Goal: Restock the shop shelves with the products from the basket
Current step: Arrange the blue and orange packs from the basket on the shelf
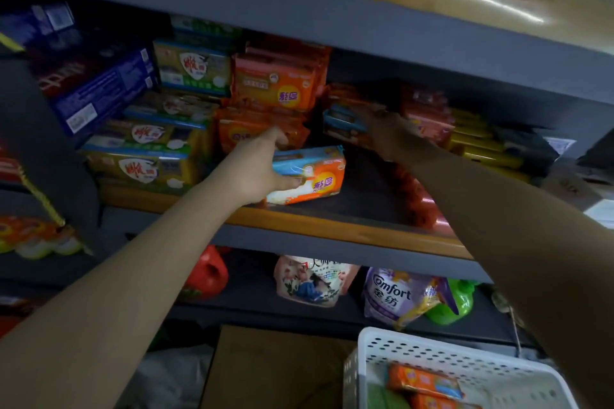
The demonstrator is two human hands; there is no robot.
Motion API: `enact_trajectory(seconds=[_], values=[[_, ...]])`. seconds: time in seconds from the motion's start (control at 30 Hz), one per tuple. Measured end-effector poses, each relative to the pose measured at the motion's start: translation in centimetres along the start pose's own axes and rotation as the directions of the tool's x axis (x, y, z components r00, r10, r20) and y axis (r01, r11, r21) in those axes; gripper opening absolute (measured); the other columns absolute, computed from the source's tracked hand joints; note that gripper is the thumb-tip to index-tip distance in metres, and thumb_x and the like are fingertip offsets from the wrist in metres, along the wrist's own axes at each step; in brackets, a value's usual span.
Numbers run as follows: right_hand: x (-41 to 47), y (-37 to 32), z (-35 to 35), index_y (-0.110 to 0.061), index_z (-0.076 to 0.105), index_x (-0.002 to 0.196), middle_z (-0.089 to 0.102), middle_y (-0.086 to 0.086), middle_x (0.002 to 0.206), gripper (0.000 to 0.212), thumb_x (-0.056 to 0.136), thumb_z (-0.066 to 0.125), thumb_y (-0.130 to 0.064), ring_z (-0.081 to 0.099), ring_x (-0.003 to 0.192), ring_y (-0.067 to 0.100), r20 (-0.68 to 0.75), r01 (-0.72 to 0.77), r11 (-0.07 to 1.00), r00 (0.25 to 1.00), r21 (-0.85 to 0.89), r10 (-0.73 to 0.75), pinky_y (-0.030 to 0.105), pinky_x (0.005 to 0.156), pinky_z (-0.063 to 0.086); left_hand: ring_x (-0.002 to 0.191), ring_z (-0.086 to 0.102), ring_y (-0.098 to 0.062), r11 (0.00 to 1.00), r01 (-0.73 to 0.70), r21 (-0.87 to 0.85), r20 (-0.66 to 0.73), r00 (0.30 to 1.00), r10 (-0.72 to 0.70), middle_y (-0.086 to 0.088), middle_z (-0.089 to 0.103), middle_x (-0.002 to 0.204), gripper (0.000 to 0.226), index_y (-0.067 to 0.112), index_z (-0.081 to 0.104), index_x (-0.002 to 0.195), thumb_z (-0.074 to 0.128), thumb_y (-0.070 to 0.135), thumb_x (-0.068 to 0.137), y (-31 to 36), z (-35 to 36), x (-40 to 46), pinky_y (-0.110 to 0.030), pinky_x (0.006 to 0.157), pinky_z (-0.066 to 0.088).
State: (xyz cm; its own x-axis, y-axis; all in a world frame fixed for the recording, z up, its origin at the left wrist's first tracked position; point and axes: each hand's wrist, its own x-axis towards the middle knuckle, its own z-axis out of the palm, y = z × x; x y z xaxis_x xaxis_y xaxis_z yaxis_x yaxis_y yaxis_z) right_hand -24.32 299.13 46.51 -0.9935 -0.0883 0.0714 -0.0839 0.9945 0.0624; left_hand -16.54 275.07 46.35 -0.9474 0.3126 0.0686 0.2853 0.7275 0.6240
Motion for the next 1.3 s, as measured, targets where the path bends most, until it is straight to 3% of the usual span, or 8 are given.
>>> enact_trajectory(seconds=[0.17, 0.37, 0.5, 0.6, 0.73, 0.97, 1.17, 1.3], values=[[-1.4, -0.3, -0.8, -0.012, 0.040, 0.136, 0.056, 0.019, 0.128, 0.053, 0.087, 0.059, -0.017, 0.057, 0.113, 0.033, -0.044, -0.106, 0.940, 0.991, 0.324, 0.127, 0.033, 0.092, 0.047, 0.093, 0.049, -0.013, 0.998, 0.037, 0.042, 0.035, 0.999, -0.038, -0.007, 0.058, 0.122, 0.055, 0.013, 0.050, 0.121, 0.076, 0.026, 0.074, 0.9, -0.2, -0.1, -0.024, 0.074, 0.037], [-1.8, -0.8, -2.6, -0.004, 0.052, 0.123, 0.061, 0.014, 0.123, 0.052, 0.076, 0.070, -0.012, 0.057, 0.113, 0.027, -0.299, -0.015, 0.624, 0.868, 0.781, 0.396, 0.032, 0.089, 0.049, 0.098, 0.051, -0.013, 0.999, -0.004, -0.047, -0.070, 0.998, 0.001, -0.003, 0.059, 0.120, 0.055, 0.018, 0.051, 0.125, 0.074, 0.022, 0.075, 0.9, 1.3, 0.7, -0.024, 0.081, 0.040], [-2.0, -0.4, -3.7, -0.007, 0.048, 0.129, 0.059, 0.021, 0.122, 0.049, 0.085, 0.062, -0.027, 0.058, 0.109, 0.038, -0.438, -0.018, 0.952, 0.885, 0.307, 0.158, 0.043, 0.087, 0.050, 0.097, 0.050, -0.011, 0.980, 0.053, -0.191, -0.116, 0.990, -0.076, 0.004, 0.051, 0.108, 0.061, 0.015, 0.047, 0.122, 0.078, 0.021, 0.070, 0.5, 1.6, 1.2, -0.025, 0.079, 0.041], [-1.3, -1.6, -3.8, -0.022, 0.047, 0.134, 0.049, 0.018, 0.132, 0.047, 0.087, 0.058, -0.023, 0.052, 0.113, 0.040, -0.281, 0.108, 0.979, 0.947, -0.175, -0.155, 0.044, 0.091, 0.046, 0.094, 0.050, -0.012, 0.991, 0.022, -0.134, -0.050, 0.998, -0.029, 0.002, 0.053, 0.105, 0.046, 0.015, 0.051, 0.118, 0.072, 0.016, 0.077, 0.4, 1.7, 1.4, -0.025, 0.076, 0.039], [1.6, -3.5, -2.8, -0.027, 0.058, 0.124, 0.040, 0.018, 0.136, 0.036, 0.088, 0.055, -0.030, 0.045, 0.118, 0.040, -0.137, 0.359, 0.933, 0.925, 0.006, -0.355, 0.043, 0.101, 0.041, 0.099, 0.052, -0.014, 0.996, -0.009, -0.090, -0.077, 0.997, 0.002, 0.000, 0.058, 0.118, 0.050, 0.021, 0.048, 0.126, 0.068, 0.019, 0.081, 0.4, 1.9, 1.1, -0.024, 0.081, 0.041], [2.3, -0.7, 0.0, -0.006, 0.023, 0.140, 0.045, 0.023, 0.134, 0.067, 0.087, 0.062, -0.020, 0.048, 0.121, 0.037, -0.009, 0.059, 0.967, 0.998, 0.249, -0.059, 0.044, 0.102, 0.041, 0.110, 0.056, -0.022, 0.991, 0.072, -0.109, -0.084, 0.993, -0.082, -0.009, 0.058, 0.125, 0.056, 0.010, 0.045, 0.126, 0.071, 0.020, 0.079, 0.2, 2.4, 1.2, -0.027, 0.083, 0.046], [-1.3, 0.2, -2.4, 0.002, 0.051, 0.128, 0.049, 0.020, 0.136, 0.038, 0.092, 0.051, -0.011, 0.043, 0.127, 0.034, -0.338, 0.168, 0.959, 0.937, 0.228, -0.084, 0.031, 0.106, 0.029, 0.107, 0.054, -0.017, 0.968, -0.033, -0.247, -0.231, 0.973, -0.026, -0.003, 0.057, 0.124, 0.056, 0.016, 0.048, 0.125, 0.073, 0.029, 0.076, 1.9, 2.1, 1.2, -0.021, 0.079, 0.041], [-6.0, 1.5, -4.8, -0.002, 0.062, 0.113, 0.063, 0.016, 0.121, 0.025, 0.095, 0.045, -0.007, 0.057, 0.112, 0.030, -0.247, 0.161, 0.939, 0.965, 0.305, -0.085, 0.027, 0.093, 0.037, 0.102, 0.060, -0.024, 0.986, -0.150, -0.067, -0.405, 0.908, 0.110, -0.006, 0.066, 0.109, 0.044, 0.016, 0.058, 0.109, 0.076, 0.028, 0.071, 5.2, 0.8, 3.2, -0.031, 0.081, 0.046]])
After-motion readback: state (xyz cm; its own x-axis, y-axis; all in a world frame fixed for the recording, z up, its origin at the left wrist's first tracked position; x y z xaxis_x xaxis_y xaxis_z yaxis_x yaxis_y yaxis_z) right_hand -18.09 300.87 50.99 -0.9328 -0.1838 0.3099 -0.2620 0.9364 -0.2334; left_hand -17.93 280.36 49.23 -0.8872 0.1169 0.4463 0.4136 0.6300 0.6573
